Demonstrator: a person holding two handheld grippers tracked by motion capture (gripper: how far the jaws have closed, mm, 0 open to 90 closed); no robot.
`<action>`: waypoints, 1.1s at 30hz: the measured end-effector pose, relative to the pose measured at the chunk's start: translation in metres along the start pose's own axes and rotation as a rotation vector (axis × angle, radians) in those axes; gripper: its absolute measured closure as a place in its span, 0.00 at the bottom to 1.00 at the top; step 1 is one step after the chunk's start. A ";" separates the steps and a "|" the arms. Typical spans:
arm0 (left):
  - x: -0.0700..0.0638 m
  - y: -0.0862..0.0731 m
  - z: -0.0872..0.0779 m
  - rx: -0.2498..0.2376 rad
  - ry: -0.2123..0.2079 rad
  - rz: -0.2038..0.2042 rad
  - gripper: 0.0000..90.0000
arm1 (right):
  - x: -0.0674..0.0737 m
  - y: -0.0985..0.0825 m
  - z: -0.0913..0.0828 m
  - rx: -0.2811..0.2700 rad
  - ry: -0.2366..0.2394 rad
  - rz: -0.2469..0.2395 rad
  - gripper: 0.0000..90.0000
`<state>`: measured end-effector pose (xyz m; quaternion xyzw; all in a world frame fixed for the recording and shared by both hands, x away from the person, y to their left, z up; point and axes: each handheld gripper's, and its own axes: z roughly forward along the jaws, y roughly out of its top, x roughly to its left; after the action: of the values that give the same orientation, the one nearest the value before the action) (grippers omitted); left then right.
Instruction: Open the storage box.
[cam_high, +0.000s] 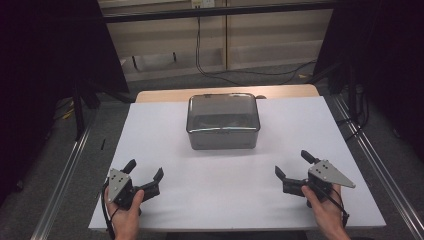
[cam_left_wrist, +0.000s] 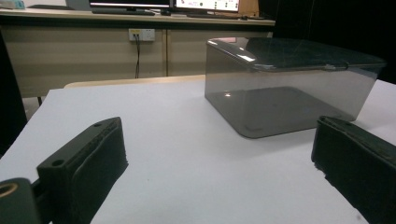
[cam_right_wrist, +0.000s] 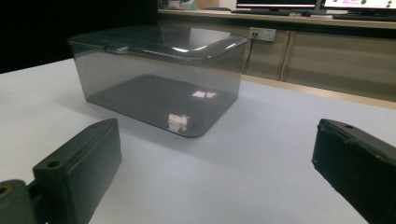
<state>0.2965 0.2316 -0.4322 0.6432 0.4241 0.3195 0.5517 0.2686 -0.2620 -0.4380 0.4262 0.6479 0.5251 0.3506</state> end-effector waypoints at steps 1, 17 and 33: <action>0.000 0.000 0.000 0.000 0.000 0.000 0.03 | 0.001 0.000 0.001 -0.002 0.009 0.002 0.02; 0.004 -0.001 -0.001 0.001 0.002 -0.015 0.03 | 0.012 0.005 0.017 0.002 0.079 -0.008 0.02; 0.001 0.000 -0.002 0.005 -0.002 -0.003 0.03 | 0.027 0.017 0.040 -0.012 0.148 -0.032 0.01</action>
<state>0.2952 0.2338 -0.4320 0.6443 0.4252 0.3171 0.5510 0.2974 -0.2206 -0.4296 0.3738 0.6755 0.5535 0.3124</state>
